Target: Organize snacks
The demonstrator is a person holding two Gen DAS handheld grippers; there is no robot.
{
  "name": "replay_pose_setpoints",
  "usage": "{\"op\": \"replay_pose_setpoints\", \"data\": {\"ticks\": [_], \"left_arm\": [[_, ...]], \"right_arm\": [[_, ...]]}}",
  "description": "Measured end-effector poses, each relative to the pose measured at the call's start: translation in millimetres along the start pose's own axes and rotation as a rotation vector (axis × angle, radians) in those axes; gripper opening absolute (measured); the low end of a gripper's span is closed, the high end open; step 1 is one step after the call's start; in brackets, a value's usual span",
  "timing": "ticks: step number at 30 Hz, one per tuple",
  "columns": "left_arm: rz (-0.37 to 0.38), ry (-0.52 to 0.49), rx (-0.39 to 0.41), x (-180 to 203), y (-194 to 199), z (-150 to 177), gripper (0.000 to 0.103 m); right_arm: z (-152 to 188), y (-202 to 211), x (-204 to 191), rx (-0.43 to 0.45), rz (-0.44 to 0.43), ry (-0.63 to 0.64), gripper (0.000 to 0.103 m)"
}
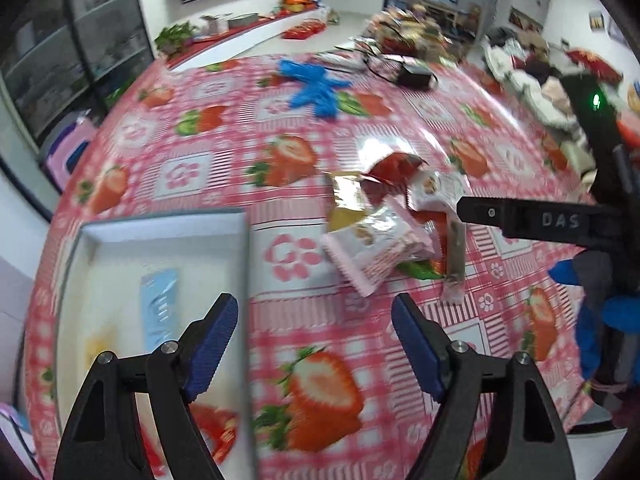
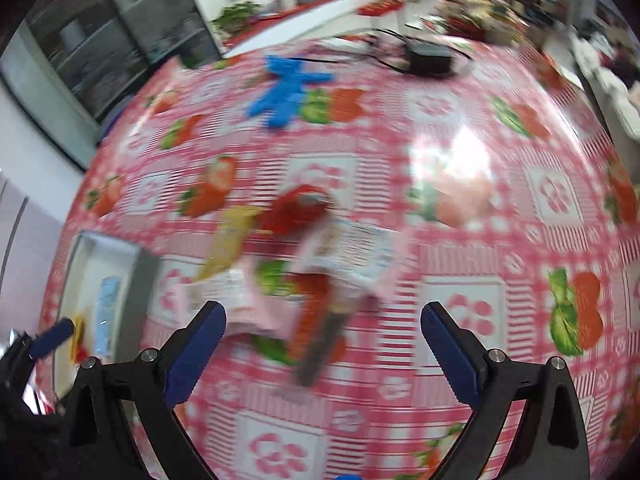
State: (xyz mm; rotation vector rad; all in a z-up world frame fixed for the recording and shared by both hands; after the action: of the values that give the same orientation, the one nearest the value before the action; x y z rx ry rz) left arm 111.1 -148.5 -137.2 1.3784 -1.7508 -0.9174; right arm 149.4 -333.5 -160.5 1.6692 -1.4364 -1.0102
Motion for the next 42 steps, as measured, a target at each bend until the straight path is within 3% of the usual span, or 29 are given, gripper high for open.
{"op": "replay_pose_setpoints", "data": {"ticks": [7,14,15,16,17,18,21,26,32,33,35,37,38,39,40,42], "left_arm": [[-0.048,-0.172,0.068,42.8,-35.6,-7.0,0.082],[-0.056,-0.209,0.075,54.4,-66.2,-12.7,0.08],[-0.058,-0.201,0.077,53.8,-67.5,-12.5,0.074],[-0.049,-0.194,0.072,54.2,-67.8,-11.6,0.063],[-0.035,-0.174,0.063,53.5,-66.9,-11.0,0.053],[-0.031,-0.161,0.058,53.1,-66.1,-10.4,0.049],[-0.051,-0.128,0.056,48.3,-60.3,-3.6,0.046],[-0.025,-0.022,0.035,33.4,-38.1,32.9,0.046],[-0.039,0.085,0.009,29.7,-14.9,95.2,0.048],[-0.045,0.086,0.015,31.0,-12.3,99.6,0.052],[-0.063,0.08,0.027,32.3,-7.5,108.0,0.082],[-0.089,0.065,0.056,30.0,-4.5,108.8,0.084],[-0.098,0.063,0.056,27.4,-3.9,108.5,0.084],[-0.101,0.067,0.055,24.6,-4.6,107.4,0.084],[-0.1,0.077,0.054,21.4,-4.8,106.3,0.084],[-0.082,0.109,0.05,13.6,-3.6,104.9,0.084]], "right_arm": [[14.3,-20.0,14.2,-0.044,0.001,-0.029,0.099],[16.8,-39.2,6.3,-0.064,0.028,0.025,0.098],[16.2,-38.7,3.0,-0.056,0.051,0.054,0.088],[15.7,-38.0,0.6,-0.05,0.071,0.077,0.078],[14.8,-36.7,-3.5,-0.042,0.086,0.111,0.052],[15.3,-35.7,-8.2,-0.041,0.09,0.145,0.036],[19.1,-34.4,-9.9,-0.032,0.075,0.169,0.028],[41.6,-20.0,-1.6,-0.018,0.049,0.17,0.027],[97.1,7.7,16.4,-0.015,0.068,0.189,0.027],[106.7,12.8,19.2,-0.017,0.074,0.194,0.027],[120.6,20.9,24.7,-0.023,0.071,0.193,0.027],[134.5,29.2,32.7,-0.025,0.056,0.176,0.028],[139.6,32.5,37.8,-0.024,0.062,0.162,0.037],[143.9,34.9,44.3,-0.022,0.077,0.144,0.065],[147.3,37.9,51.6,-0.012,0.095,0.12,0.078],[148.0,40.3,58.1,0.002,0.098,0.088,0.083]]}}
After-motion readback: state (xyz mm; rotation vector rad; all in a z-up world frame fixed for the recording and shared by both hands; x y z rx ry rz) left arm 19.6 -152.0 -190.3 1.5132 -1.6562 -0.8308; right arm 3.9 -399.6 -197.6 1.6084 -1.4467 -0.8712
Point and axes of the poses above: each gripper's, at about its wrist camera, not at the fingertips, and y roughly against the way its jaws point, x to its right, z to its underside, the point moved 5 cm from there along -y, roughly the way its jaws point, and after that the axes turned 13 degrees about y, right-handed, at the moved point
